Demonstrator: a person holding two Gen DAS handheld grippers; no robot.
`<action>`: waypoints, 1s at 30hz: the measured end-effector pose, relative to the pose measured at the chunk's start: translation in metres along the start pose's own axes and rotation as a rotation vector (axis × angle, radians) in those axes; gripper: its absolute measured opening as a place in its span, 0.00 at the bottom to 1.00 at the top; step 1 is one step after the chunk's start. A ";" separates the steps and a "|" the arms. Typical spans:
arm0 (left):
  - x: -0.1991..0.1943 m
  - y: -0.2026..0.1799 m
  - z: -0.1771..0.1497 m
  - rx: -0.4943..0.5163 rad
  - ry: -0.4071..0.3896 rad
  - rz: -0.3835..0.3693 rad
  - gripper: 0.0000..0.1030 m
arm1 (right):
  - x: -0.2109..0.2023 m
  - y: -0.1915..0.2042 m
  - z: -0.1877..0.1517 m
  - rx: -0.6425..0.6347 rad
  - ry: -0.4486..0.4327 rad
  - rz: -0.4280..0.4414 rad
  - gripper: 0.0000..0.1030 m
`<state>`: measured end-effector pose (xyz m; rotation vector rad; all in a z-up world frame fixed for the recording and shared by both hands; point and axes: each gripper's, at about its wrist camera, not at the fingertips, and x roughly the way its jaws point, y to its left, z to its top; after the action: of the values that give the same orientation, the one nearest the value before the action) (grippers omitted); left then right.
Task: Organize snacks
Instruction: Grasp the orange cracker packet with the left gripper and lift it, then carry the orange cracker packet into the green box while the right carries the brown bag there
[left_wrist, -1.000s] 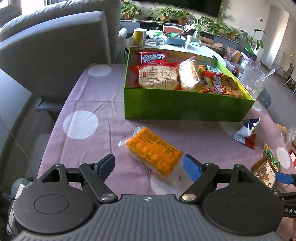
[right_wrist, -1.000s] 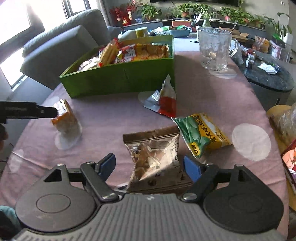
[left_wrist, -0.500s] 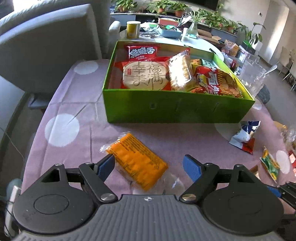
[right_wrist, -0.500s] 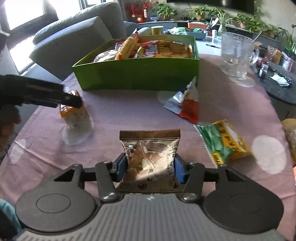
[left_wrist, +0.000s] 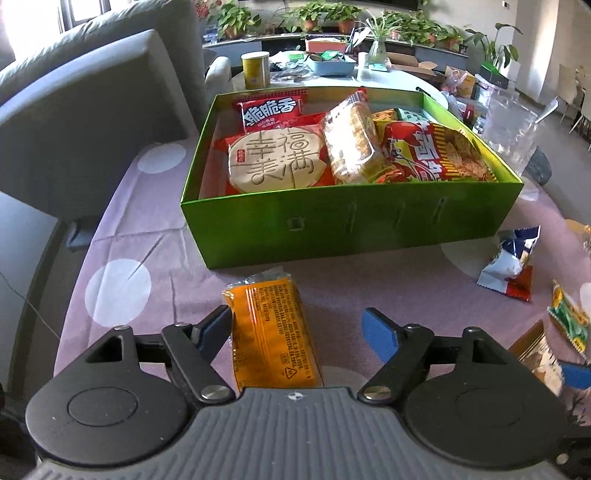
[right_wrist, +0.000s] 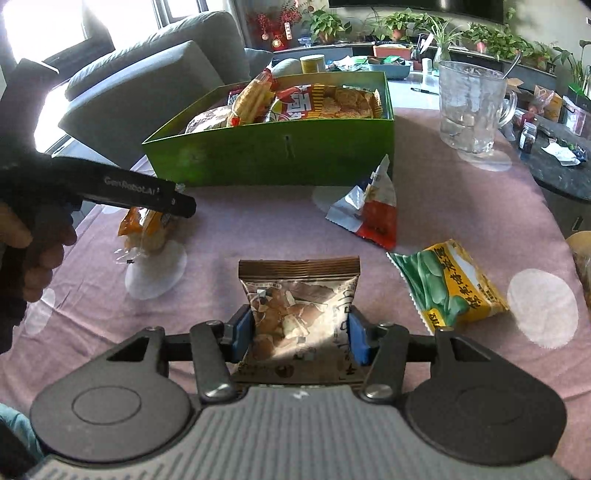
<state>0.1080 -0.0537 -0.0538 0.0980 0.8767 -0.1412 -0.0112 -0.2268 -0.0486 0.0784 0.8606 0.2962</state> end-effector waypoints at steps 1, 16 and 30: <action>0.000 0.000 0.000 0.006 -0.003 0.001 0.67 | 0.000 0.000 0.000 0.002 0.000 0.001 0.65; 0.008 0.019 -0.013 -0.050 0.023 -0.020 0.41 | 0.000 -0.002 0.004 0.017 0.001 -0.003 0.65; -0.019 0.019 -0.022 -0.046 -0.030 -0.054 0.40 | -0.010 0.002 0.006 0.014 -0.023 -0.002 0.65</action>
<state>0.0824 -0.0304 -0.0528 0.0288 0.8530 -0.1724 -0.0131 -0.2273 -0.0370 0.0941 0.8403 0.2866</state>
